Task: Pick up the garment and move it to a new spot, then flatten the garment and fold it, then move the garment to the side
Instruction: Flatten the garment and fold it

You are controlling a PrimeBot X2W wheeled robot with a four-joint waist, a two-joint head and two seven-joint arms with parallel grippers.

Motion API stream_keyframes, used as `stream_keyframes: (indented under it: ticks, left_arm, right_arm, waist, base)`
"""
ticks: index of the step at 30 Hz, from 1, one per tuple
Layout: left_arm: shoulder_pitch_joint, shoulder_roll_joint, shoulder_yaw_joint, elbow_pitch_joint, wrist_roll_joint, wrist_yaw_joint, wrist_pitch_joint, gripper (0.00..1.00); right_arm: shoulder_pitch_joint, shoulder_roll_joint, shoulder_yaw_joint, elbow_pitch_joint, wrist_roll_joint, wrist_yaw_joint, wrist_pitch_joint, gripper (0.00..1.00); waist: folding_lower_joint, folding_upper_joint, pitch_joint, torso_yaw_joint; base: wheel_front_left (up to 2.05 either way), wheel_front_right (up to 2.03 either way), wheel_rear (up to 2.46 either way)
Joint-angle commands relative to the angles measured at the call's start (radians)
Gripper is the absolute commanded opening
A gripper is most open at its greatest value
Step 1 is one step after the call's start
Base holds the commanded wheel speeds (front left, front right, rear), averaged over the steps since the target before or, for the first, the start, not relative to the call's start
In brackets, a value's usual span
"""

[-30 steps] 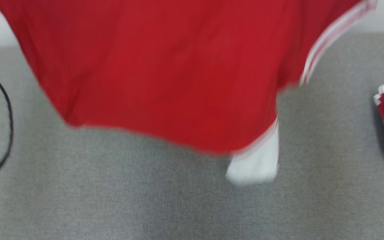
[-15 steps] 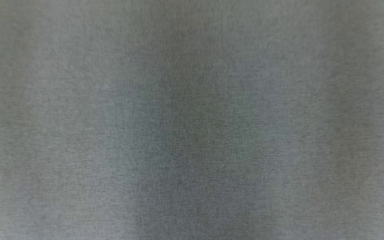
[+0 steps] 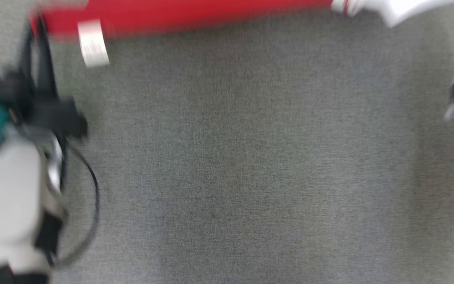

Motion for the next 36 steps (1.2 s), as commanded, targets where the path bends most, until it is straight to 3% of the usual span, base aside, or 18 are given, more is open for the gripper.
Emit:
stream_keyframes:
  ticks: [1,8,17,26,36]
  left_arm:
    - [0.101,-0.02,0.029,-0.014,-0.02,0.011,-0.001,0.0]
    - [0.329,-0.082,0.087,-0.05,-0.021,0.008,-0.001,0.0]
    - [0.584,-0.158,0.166,-0.049,-0.006,-0.008,-0.001,0.0]
    - [0.778,-0.188,0.227,-0.033,0.016,-0.024,-0.001,0.0]
    - [0.905,-0.212,0.236,-0.037,0.015,-0.031,-0.002,0.0]
  right_arm:
    - [0.101,0.028,-0.032,-0.034,0.012,-0.005,-0.001,0.0]
    - [0.35,0.114,-0.051,-0.081,0.019,-0.005,-0.001,0.0]
    - [0.622,0.195,-0.067,-0.038,0.009,-0.005,-0.001,0.0]
    - [0.812,0.194,-0.039,-0.004,-0.039,-0.005,-0.001,0.0]
    - [0.961,0.194,0.001,0.019,-0.06,-0.005,-0.001,0.0]
  waist:
    - [0.0001,-0.0002,-0.064,-0.008]
    - [0.0001,-0.0002,-0.166,-0.033]
    - [0.0001,-0.0002,-0.331,-0.07]
    - [0.0001,-0.0002,-0.481,-0.087]
    - [0.0001,-0.0002,-0.529,-0.078]
  base:
    - [0.0,0.0,0.0]
    - [0.0,0.0,0.0]
    - [0.0,0.0,0.0]
    - [0.0,0.0,0.0]
    - [0.0,0.0,0.0]
